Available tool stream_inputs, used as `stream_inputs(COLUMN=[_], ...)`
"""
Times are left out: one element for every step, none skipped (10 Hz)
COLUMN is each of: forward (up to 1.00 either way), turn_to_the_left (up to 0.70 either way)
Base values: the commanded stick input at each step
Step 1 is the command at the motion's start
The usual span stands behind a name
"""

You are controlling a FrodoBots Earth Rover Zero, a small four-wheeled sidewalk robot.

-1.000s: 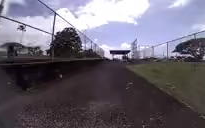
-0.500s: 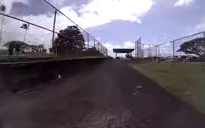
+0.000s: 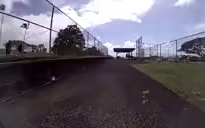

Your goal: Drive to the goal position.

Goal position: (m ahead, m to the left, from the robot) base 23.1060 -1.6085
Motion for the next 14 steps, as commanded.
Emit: stream_inputs(forward=[0.7, 0.7, 0.7, 0.7, 0.7, 0.7, 0.7, 0.7, 0.7, 0.7, 0.7, 0.7, 0.7, 0.7], turn_to_the_left=[0.01, 0.01, 0.01, 0.01, 0.01, 0.01, 0.01, 0.01, 0.01, 0.01, 0.01, 0.01, 0.01, 0.01])
